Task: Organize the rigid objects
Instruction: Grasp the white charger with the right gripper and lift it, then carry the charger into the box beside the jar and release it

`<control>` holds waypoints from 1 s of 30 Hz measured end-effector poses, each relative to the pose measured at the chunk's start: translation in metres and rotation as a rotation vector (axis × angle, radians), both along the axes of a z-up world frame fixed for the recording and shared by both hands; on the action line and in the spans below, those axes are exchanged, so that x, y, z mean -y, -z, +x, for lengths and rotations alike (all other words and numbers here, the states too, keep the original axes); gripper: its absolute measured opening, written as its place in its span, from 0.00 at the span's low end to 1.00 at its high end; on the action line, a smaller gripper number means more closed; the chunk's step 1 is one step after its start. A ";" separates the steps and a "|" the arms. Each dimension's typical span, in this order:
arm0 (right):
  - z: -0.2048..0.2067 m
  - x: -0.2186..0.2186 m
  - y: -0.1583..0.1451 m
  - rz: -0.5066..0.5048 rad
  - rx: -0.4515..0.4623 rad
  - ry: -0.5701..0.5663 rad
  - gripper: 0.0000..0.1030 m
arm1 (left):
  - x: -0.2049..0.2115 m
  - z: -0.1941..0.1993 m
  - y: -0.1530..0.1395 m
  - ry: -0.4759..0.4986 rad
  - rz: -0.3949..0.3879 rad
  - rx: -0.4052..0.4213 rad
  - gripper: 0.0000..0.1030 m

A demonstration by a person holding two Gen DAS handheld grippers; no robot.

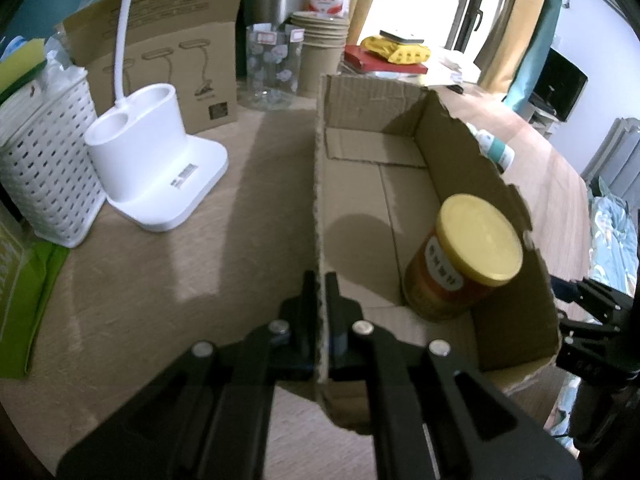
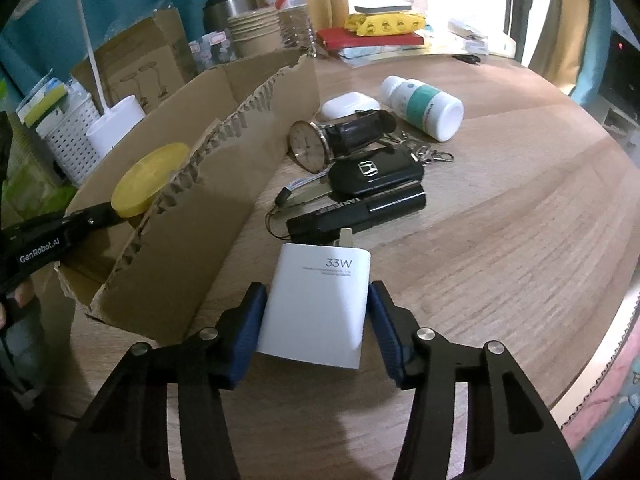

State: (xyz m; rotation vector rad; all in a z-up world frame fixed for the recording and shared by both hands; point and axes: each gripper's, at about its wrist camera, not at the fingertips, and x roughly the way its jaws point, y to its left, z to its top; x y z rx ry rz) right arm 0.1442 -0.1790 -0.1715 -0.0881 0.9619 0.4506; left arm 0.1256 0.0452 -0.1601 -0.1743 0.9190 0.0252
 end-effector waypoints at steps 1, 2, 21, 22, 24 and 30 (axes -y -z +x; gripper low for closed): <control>-0.001 0.001 -0.001 0.002 0.001 0.003 0.52 | 0.000 0.000 0.000 0.000 0.000 0.000 0.03; -0.001 0.002 -0.002 0.003 0.003 0.004 0.52 | 0.000 0.000 0.000 0.000 0.000 0.000 0.03; -0.003 0.004 -0.048 0.034 0.107 0.009 0.50 | 0.000 0.002 0.001 0.000 -0.008 0.000 0.03; -0.002 0.003 -0.051 0.035 0.115 0.007 0.50 | 0.000 0.002 0.001 0.001 -0.009 0.000 0.03; -0.001 0.002 -0.057 0.038 0.125 0.004 0.50 | -0.001 0.002 0.002 0.002 -0.011 0.000 0.03; 0.007 -0.006 -0.077 0.042 0.172 -0.022 0.50 | -0.002 0.002 0.002 0.004 -0.015 0.002 0.03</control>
